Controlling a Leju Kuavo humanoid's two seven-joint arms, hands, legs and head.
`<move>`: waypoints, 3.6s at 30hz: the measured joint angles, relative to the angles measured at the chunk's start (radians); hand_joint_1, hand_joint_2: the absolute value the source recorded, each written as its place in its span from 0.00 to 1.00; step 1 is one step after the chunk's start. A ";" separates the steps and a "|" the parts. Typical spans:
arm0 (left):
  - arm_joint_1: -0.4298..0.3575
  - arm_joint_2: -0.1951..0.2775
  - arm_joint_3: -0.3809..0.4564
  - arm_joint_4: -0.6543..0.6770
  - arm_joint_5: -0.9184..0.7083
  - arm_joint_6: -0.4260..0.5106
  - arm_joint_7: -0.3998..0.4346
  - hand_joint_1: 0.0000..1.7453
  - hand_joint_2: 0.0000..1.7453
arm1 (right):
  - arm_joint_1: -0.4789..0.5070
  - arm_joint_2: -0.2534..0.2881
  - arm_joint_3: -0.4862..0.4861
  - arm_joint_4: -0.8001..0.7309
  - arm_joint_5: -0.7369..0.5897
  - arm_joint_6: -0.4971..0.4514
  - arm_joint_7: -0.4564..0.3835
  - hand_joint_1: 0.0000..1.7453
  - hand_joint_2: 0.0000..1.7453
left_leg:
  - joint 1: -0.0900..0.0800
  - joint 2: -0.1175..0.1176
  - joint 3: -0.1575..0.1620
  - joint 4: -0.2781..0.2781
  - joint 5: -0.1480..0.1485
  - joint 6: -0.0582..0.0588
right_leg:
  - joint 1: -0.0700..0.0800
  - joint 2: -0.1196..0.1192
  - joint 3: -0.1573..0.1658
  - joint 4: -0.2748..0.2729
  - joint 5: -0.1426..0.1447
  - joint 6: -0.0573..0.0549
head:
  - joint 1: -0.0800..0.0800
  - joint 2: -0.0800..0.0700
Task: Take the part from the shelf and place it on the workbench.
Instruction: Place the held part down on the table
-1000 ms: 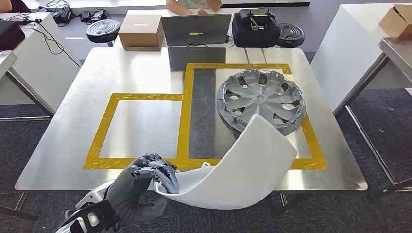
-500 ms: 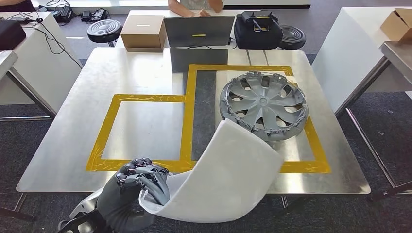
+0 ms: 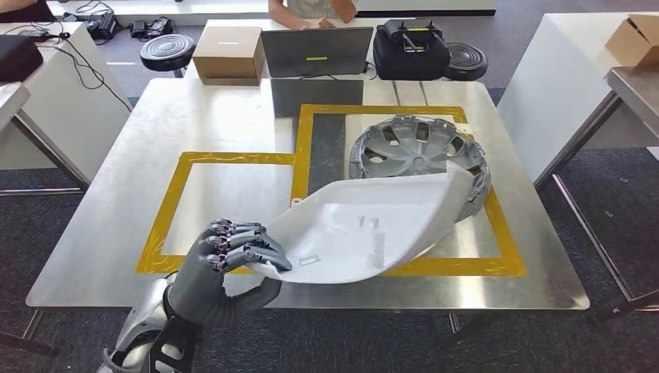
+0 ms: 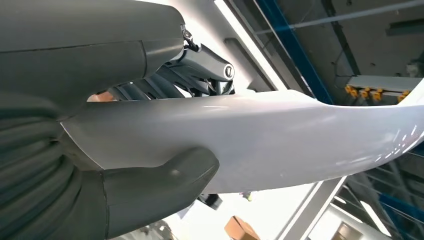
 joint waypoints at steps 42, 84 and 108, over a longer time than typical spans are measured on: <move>-0.479 0.032 -0.015 1.449 -0.491 0.452 0.301 1.00 1.00 | 0.004 0.001 0.022 0.000 0.014 0.000 -0.003 0.00 0.00 | 0.000 0.001 -0.001 -0.001 0.001 -0.001 | 0.001 0.001 -0.001 0.001 0.001 -0.001 | 0.000 0.000; 0.145 -0.056 0.473 0.243 0.926 -0.611 -0.127 0.00 0.00 | 0.016 0.006 -0.005 0.000 -0.047 0.000 -0.001 0.00 0.00 | -0.002 0.001 0.000 -0.001 -0.002 -0.002 | -0.003 0.001 -0.001 -0.001 0.001 0.000 | 0.000 0.000; 0.303 -0.055 0.582 0.332 0.649 -0.419 -0.138 0.00 0.00 | 0.011 0.007 -0.005 0.000 -0.022 0.000 -0.015 0.00 0.00 | 0.023 0.002 -0.045 0.023 0.014 -0.051 | -0.022 0.005 -0.027 0.015 0.020 -0.018 | 0.005 0.000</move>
